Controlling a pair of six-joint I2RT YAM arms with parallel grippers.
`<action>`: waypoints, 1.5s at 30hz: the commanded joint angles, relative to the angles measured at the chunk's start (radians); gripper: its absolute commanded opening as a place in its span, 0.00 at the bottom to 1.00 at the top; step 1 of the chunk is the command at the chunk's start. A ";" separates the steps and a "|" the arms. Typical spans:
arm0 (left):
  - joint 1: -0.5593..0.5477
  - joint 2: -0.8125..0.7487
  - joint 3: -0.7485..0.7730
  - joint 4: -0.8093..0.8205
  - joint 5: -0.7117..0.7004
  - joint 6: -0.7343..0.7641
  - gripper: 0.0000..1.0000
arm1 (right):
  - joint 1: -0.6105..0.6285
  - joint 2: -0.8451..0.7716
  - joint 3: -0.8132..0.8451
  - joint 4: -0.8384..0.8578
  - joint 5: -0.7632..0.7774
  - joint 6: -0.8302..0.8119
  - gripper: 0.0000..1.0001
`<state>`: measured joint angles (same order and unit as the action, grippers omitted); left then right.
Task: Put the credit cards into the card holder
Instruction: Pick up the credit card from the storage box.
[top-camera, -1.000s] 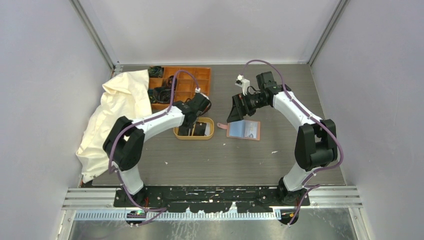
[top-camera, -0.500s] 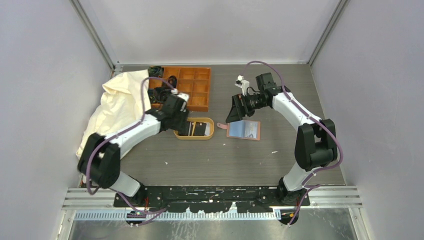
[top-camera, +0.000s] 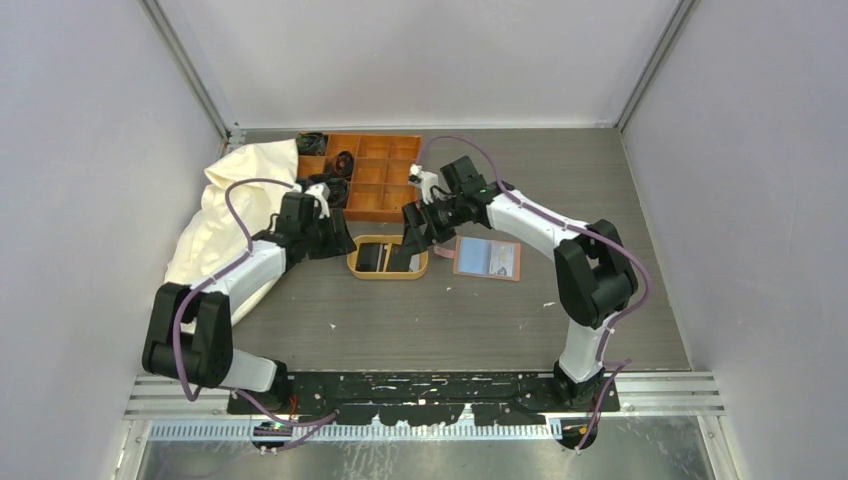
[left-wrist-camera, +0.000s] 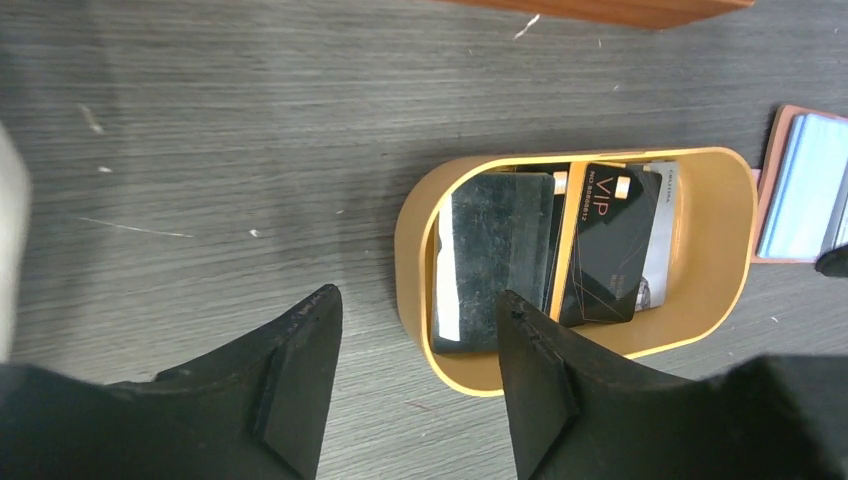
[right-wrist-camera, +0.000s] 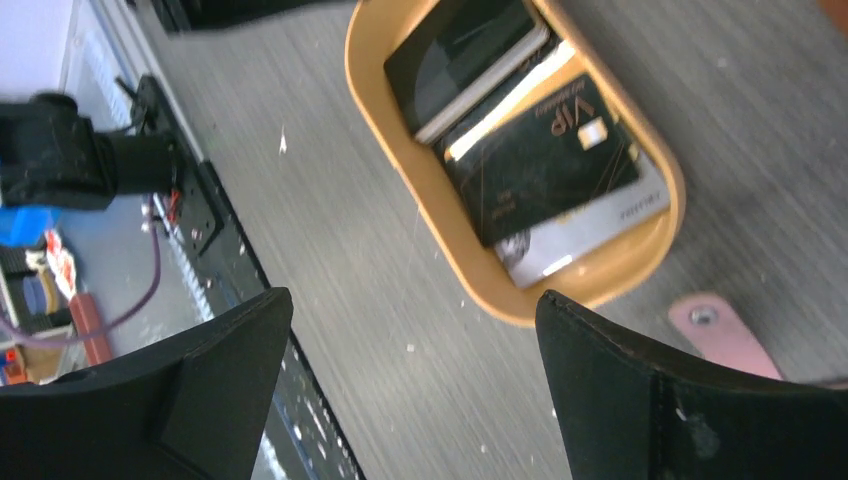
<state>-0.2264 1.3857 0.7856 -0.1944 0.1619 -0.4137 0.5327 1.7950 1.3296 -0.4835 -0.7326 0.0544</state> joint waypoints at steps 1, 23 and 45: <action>0.007 0.055 0.022 0.056 0.068 -0.049 0.55 | 0.052 0.042 0.080 0.222 0.140 0.223 0.96; -0.081 -0.005 -0.094 0.080 -0.011 -0.387 0.02 | 0.165 0.201 0.088 0.347 0.335 0.671 0.65; -0.201 -0.164 -0.137 0.007 -0.188 -0.558 0.00 | 0.232 0.302 0.107 0.355 0.241 0.695 0.50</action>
<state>-0.4152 1.2671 0.6216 -0.2863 -0.0116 -0.9291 0.7525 2.0884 1.4162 -0.1761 -0.4244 0.7189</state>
